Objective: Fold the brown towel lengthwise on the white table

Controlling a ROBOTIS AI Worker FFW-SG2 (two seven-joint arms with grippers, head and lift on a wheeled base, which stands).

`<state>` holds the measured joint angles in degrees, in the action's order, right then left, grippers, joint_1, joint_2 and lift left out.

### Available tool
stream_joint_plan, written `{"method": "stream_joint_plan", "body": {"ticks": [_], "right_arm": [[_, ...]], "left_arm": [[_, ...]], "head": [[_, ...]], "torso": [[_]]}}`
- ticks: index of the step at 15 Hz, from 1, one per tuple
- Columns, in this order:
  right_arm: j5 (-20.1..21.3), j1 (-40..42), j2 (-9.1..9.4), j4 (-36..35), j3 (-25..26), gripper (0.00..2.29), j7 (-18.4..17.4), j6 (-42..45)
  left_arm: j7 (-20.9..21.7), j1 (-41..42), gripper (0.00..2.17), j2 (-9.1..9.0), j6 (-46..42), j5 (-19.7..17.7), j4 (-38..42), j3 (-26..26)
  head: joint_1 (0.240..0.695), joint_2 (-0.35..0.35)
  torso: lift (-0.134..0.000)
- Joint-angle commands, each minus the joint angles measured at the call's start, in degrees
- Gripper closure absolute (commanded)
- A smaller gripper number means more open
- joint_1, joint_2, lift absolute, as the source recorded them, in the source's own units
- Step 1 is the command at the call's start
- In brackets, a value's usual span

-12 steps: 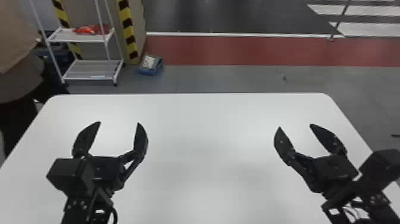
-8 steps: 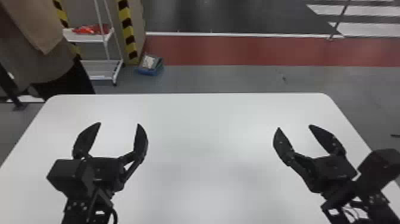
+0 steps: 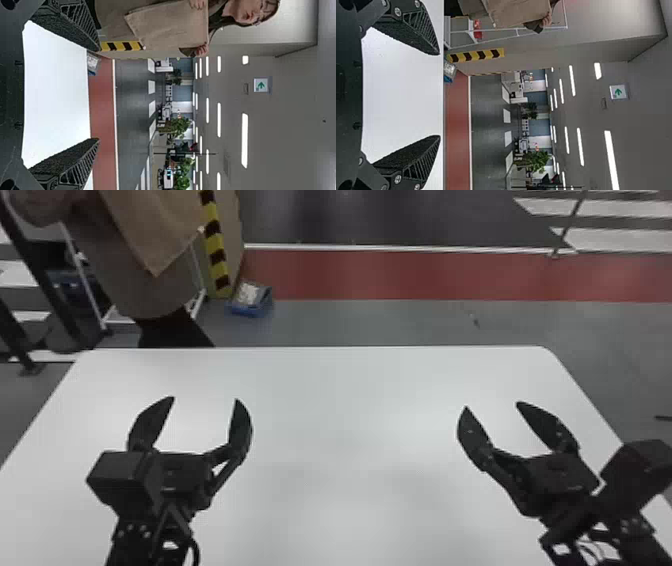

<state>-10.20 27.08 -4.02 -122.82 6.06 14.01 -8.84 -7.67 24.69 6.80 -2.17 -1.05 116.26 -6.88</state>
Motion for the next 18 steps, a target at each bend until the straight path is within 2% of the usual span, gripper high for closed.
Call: {"method": "stream_joint_plan", "body": {"ticks": [1, 18], "right_arm": [[0.79, 0.34, -0.11, -0.93, -0.09, 0.11, -1.26, -2.19], [0.97, -0.10, 0.15, -0.93, -0.97, 0.13, -0.91, -1.84]], "left_arm": [[-0.16, -0.17, 0.08, -0.12, 0.02, 0.00, -0.16, -0.06], [-0.33, -0.08, 0.08, -0.12, 0.02, 0.00, -0.42, 0.12]], "head": [[0.695, -0.036], [0.695, -0.028]], "torso": [[-0.113], [-0.113]]}}
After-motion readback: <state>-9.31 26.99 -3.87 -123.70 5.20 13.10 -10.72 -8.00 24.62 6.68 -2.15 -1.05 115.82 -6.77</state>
